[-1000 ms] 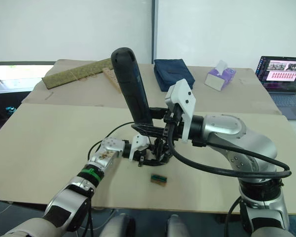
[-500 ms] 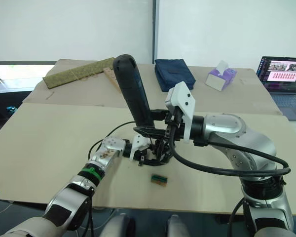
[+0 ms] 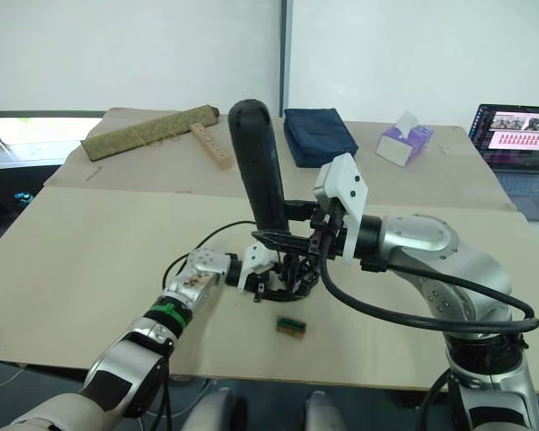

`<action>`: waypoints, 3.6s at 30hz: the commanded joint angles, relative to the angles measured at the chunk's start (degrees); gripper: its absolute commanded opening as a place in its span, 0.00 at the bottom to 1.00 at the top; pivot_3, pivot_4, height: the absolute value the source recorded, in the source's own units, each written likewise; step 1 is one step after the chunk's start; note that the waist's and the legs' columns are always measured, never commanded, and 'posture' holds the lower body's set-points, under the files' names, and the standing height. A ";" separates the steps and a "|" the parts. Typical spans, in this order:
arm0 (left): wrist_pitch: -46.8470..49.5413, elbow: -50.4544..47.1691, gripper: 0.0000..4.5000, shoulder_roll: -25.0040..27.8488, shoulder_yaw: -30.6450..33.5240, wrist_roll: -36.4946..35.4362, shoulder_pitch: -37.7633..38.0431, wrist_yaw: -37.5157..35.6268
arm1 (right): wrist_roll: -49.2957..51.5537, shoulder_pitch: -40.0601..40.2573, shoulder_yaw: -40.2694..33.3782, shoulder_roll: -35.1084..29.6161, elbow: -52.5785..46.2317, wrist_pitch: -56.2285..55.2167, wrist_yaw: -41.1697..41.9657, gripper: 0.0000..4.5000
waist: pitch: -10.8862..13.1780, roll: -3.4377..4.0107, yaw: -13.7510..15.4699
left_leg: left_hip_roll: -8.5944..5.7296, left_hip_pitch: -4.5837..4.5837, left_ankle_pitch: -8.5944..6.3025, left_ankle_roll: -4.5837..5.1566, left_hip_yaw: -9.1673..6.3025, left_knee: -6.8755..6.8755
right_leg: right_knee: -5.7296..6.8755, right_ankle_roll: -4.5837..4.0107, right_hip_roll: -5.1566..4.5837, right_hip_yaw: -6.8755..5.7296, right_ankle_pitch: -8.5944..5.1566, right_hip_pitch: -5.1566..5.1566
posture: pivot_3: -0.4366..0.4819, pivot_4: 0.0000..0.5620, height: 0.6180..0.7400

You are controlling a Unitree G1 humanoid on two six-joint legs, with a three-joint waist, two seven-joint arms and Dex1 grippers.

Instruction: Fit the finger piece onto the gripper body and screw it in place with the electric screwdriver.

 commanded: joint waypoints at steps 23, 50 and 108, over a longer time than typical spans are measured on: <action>-1.47 -0.54 0.50 -0.87 1.55 -1.64 -3.36 -0.16 | -3.66 -2.78 8.57 -2.22 7.91 7.92 -2.35 0.42 | -0.11 0.01 0.03 | 0.02 0.13 0.00 0.00 0.02 -0.01 | 0.00 -0.01 -0.02 0.02 0.00 0.10 | 0.48 0.27 0.99; -0.51 -2.52 0.75 0.92 1.87 -1.86 -0.96 -0.22 | 24.11 -3.90 -15.44 -3.31 -7.13 4.71 -9.89 0.42 | 0.10 0.06 -0.08 | 0.03 -0.25 -0.06 0.10 -0.04 0.01 | 0.00 0.00 -0.02 -0.02 0.06 -0.23 | 0.48 0.27 0.99; 33.75 -32.62 1.00 56.10 6.70 -29.99 4.85 -19.77 | -17.62 59.49 -59.73 -32.37 26.13 -15.70 37.96 0.99 | 0.32 0.04 -0.17 | 0.12 0.16 -0.06 0.09 0.65 -0.11 | -0.17 0.14 -0.04 0.24 -0.44 -0.01 | 0.48 0.27 0.99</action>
